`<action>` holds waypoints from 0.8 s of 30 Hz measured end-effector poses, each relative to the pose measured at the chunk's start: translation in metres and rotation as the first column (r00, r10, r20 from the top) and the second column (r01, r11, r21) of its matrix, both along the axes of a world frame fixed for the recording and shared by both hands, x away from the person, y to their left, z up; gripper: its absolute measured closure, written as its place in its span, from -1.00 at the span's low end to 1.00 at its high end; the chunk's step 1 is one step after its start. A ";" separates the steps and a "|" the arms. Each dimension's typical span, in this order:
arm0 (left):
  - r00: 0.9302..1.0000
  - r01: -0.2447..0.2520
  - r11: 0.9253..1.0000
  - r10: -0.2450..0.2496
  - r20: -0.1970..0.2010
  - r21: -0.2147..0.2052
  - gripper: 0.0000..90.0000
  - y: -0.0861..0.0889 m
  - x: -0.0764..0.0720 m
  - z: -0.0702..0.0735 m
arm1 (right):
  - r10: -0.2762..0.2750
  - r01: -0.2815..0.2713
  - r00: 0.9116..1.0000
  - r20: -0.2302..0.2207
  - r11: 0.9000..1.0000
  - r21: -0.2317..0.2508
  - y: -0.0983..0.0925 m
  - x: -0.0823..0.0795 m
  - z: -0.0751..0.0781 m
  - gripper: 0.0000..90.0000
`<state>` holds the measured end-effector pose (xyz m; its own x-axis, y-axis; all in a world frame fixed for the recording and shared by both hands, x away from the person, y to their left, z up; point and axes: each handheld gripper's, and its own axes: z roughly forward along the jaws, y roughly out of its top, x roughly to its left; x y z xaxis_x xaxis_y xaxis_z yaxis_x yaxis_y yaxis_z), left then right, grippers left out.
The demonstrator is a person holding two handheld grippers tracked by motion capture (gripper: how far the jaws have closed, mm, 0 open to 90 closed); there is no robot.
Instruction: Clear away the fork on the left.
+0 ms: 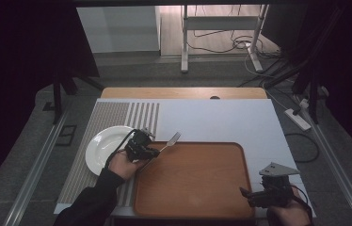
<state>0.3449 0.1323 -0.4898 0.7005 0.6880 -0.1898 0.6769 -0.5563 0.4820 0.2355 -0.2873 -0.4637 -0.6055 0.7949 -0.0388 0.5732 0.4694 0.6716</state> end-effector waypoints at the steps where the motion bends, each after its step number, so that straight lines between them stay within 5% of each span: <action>1: 1.000 -0.004 1.000 0.004 -0.001 -0.004 0.88 0.000 -0.003 0.000 | 0.000 0.000 1.000 0.000 1.000 0.000 0.000 0.000 0.000 -1.00; 16: 1.000 -0.004 1.000 0.004 -0.022 0.001 0.88 -0.015 -0.036 -0.004 | 0.007 -0.007 1.000 0.004 1.000 -0.002 0.000 0.000 0.000 -1.00; 24: 1.000 -0.004 0.998 0.005 -0.021 0.060 0.88 -0.028 -0.050 -0.012 | 0.010 -0.010 1.000 0.003 1.000 -0.003 0.000 0.000 0.000 -1.00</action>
<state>0.2946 0.1042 -0.5023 0.6938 0.7015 -0.1629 0.6892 -0.5810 0.4330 0.2354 -0.2869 -0.4636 -0.6132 0.7887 -0.0433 0.5665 0.4773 0.6717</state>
